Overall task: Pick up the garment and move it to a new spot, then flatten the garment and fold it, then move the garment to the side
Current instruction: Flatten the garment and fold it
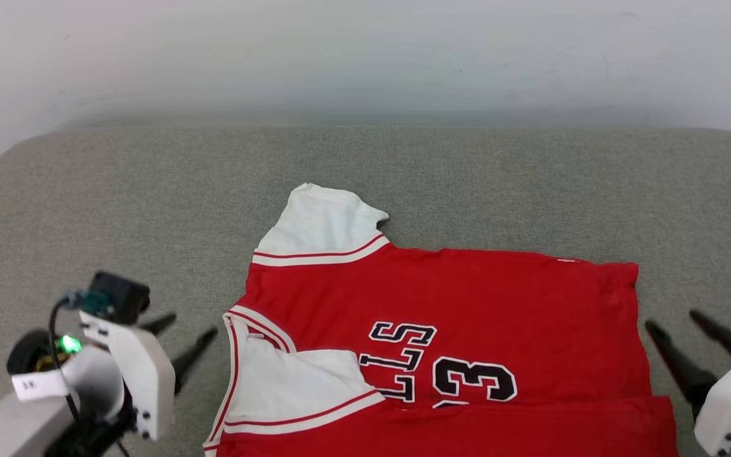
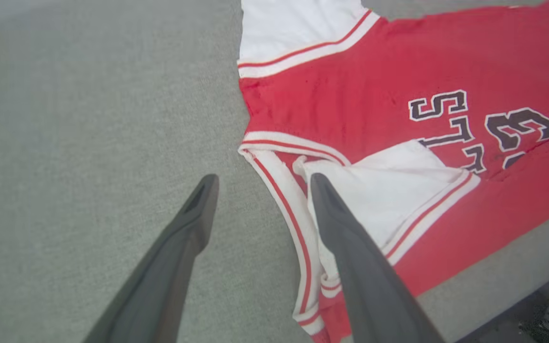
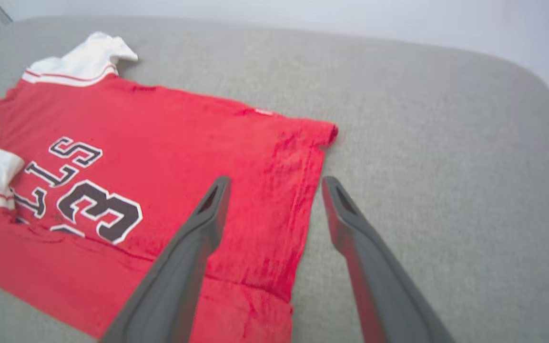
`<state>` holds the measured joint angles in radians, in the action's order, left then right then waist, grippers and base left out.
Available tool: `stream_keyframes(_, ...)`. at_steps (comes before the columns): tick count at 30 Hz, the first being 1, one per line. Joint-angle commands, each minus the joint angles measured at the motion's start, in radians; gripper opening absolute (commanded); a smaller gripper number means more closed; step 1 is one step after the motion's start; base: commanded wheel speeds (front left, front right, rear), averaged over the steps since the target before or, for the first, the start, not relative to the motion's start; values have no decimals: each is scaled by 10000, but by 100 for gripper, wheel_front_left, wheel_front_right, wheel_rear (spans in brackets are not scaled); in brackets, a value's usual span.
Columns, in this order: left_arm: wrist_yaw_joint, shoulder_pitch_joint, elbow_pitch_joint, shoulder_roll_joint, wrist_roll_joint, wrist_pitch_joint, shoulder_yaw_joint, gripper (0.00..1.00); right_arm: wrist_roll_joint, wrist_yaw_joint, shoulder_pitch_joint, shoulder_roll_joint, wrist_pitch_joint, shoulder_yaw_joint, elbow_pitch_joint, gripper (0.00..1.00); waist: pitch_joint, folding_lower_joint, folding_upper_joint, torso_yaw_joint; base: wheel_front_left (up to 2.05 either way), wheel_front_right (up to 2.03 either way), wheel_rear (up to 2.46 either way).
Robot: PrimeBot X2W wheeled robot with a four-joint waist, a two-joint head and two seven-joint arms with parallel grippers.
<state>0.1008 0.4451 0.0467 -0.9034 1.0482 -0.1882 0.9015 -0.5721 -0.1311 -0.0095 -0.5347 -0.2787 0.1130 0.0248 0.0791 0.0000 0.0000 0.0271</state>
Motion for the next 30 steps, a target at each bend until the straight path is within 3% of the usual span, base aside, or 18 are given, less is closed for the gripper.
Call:
stream_keyframes(1, 43, 176, -18, -4, -96, 94, -51, 100, 134, 9, -90, 132, 163, -66, -83, 100, 22, 0, 0, -16, 0, 0, 0)
stream_keyframes(8, 165, 1863, 434, 463, -1045, 628, -559, 100, 1764, 9, -254, 1607, 2169, -1050, -1116, 100, 425, 0, 0, -395, 0, 0, 0)
stream_keyframes(14, -356, 3352, 1251, 972, -1080, -69, -610, 100, 2839, 9, -155, 2500, 2671, -940, -2058, 100, 1131, 0, 0, -969, 0, 0, 0)
stream_keyframes(21, -1334, 5210, 2684, 1296, -320, -2654, -429, 100, 3369, 10, -416, 2884, 2725, -533, -2608, 100, 2355, 0, 0, -1617, 0, 0, 0)
stream_keyframes(30, -1604, 7294, 3933, 1583, 0, -5677, -87, 100, 3440, 10, -1093, 2786, 2872, -249, -2486, 100, 3754, 0, 0, -2126, 0, 0, 0)
